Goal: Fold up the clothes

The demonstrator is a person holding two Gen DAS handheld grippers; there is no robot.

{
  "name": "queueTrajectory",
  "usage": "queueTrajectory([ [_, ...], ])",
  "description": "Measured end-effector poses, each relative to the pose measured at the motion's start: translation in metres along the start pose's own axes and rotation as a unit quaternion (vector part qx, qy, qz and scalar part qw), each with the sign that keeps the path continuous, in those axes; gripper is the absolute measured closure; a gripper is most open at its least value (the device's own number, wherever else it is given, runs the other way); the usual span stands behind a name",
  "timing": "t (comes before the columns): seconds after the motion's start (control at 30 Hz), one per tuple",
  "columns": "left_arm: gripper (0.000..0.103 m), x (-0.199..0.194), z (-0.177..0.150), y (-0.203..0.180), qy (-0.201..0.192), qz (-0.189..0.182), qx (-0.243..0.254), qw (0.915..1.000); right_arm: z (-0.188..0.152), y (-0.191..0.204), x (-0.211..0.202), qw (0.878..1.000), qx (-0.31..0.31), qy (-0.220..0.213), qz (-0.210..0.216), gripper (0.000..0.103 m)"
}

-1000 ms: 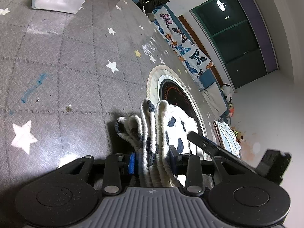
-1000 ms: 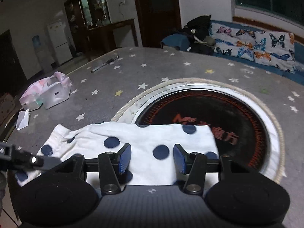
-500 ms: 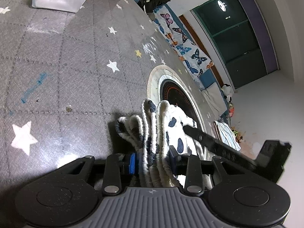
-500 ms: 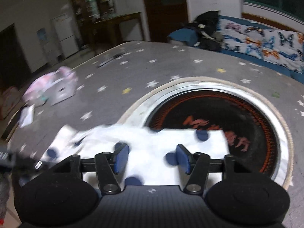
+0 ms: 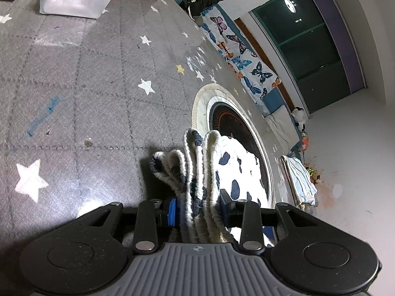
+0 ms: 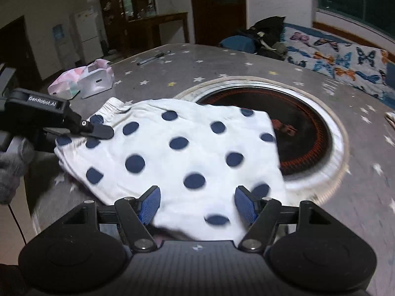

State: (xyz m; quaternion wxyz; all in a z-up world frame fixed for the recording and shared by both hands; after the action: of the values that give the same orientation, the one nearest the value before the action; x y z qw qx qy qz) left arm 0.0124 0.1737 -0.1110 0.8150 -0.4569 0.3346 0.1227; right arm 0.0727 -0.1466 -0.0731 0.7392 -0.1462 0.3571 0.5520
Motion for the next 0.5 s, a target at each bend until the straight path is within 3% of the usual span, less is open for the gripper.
queueTrajectory([
  [0.23, 0.066, 0.001, 0.001, -0.001, 0.000, 0.003, 0.004, 1.0000, -0.023, -0.005, -0.024, 1.000, 0.003, -0.008, -0.024, 0.034],
  [0.5, 0.066, 0.002, 0.002, -0.001, 0.000, 0.004, 0.007, 1.0000, -0.034, -0.003, -0.038, 1.000, 0.015, -0.004, -0.016, 0.034],
])
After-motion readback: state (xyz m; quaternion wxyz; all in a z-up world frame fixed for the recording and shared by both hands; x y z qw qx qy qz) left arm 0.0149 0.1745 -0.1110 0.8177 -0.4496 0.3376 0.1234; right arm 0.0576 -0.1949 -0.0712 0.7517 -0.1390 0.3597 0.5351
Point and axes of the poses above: each gripper's, at about its wrist camera, not at the fingertips, and x roughly the way its jaws point, y to its left, z to its top, the point moved 10 cm from there along x, roughly the way its jaws point, and after that the axes turned 8 degrees about z, right-handed, at the moved point
